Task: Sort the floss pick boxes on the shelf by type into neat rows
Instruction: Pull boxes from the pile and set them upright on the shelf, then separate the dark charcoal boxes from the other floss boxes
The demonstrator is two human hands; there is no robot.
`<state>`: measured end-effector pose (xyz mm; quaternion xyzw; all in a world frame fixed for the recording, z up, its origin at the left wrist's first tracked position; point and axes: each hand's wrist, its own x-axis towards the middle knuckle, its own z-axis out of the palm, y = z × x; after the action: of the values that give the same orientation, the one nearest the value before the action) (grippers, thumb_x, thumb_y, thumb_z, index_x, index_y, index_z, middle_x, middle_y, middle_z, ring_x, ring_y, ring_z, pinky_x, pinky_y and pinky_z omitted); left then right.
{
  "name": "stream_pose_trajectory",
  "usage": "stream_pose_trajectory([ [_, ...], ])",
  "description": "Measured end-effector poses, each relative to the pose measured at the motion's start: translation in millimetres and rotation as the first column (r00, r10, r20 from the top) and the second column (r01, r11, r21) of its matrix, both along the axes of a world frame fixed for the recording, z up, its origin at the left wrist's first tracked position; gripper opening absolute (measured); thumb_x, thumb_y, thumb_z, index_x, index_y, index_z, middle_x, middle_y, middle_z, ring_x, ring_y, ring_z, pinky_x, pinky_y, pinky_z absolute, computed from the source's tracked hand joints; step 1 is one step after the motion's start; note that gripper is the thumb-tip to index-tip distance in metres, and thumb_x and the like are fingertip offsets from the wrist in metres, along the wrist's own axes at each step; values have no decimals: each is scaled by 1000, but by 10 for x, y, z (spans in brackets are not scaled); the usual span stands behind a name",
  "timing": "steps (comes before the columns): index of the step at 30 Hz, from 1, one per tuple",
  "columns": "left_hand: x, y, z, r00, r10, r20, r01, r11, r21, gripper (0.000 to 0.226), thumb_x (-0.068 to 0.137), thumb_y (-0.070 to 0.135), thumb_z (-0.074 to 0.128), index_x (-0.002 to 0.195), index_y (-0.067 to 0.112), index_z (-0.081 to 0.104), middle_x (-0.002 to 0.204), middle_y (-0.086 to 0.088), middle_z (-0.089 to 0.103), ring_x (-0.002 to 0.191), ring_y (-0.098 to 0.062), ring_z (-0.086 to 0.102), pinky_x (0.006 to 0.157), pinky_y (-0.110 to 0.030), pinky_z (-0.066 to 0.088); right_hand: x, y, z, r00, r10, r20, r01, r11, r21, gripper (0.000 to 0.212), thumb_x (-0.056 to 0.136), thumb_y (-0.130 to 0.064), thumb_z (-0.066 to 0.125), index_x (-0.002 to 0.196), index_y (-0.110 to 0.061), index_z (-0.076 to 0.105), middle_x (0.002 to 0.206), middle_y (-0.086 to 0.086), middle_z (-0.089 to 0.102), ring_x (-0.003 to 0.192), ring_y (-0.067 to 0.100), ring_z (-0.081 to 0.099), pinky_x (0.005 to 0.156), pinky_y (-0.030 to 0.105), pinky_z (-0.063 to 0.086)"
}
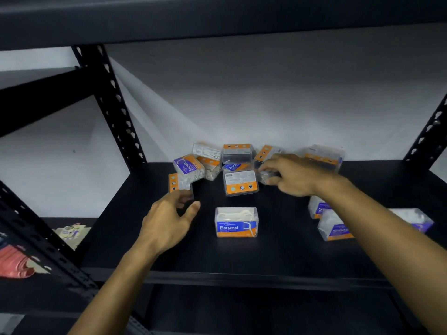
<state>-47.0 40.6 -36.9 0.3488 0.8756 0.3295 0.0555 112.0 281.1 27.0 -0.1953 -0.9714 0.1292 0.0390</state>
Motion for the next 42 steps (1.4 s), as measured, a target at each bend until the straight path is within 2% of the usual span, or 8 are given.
stream_pose_trajectory([
  [4,-271,-94,-25,986,167,-16,-167,985,-43,45,88,50,61,127,29,56,115,12,66,106,-11,62,89,-39,52,-394,-55,-141,999,38,29,-38,999,0,44,89,-28,62,131,-32,51,133,-2,48,122,19,46,101,38,40],
  [12,-675,166,-80,962,270,47,-253,941,-223,106,70,70,68,151,18,21,146,-4,46,131,-27,47,99,-45,43,-813,-87,-365,979,19,203,-36,996,80,91,76,-44,72,148,-25,20,143,-1,33,134,20,31,106,39,34],
  [16,-733,323,-84,957,269,104,-233,934,-273,115,67,71,71,151,13,17,151,-6,39,135,-28,42,102,-44,42,-872,-65,-428,973,32,228,-65,989,135,91,75,-41,74,147,-24,22,138,0,37,128,21,36,103,38,38],
  [24,-718,554,-103,941,329,83,-278,887,-369,114,62,79,67,145,8,30,146,-10,40,134,-28,41,100,-42,43,-852,-52,-477,993,41,109,-53,992,113,85,75,-43,73,145,-25,28,135,-4,41,124,16,41,101,32,38],
  [30,-663,665,-115,934,357,20,-323,867,-379,103,67,72,70,141,9,36,141,-11,43,131,-28,43,97,-41,44,-749,-95,-440,996,32,-84,-34,999,-22,78,70,-42,75,137,-31,36,125,-8,50,111,12,50,93,31,45],
  [34,-627,703,-41,936,350,-31,-334,859,-388,92,70,61,73,137,9,38,137,-13,47,125,-31,49,94,-40,46,-731,-142,-381,981,-64,-181,25,977,-210,73,72,-39,75,131,-33,33,116,-12,50,104,10,53,90,31,48],
  [38,-607,686,62,949,286,-132,-315,847,-428,86,72,54,75,134,7,37,130,-14,51,115,-30,57,85,-38,49,-752,-112,-388,959,-145,-243,33,910,-413,63,77,-34,73,129,-34,38,119,-15,48,109,7,50,87,26,42],
  [42,-604,604,140,938,184,-293,-317,796,-516,84,74,42,78,136,5,35,128,-19,49,114,-31,55,85,-36,49,-805,-64,-398,936,-252,-247,32,757,-652,45,82,-36,66,122,-47,49,121,-17,56,113,10,55,98,37,45],
])
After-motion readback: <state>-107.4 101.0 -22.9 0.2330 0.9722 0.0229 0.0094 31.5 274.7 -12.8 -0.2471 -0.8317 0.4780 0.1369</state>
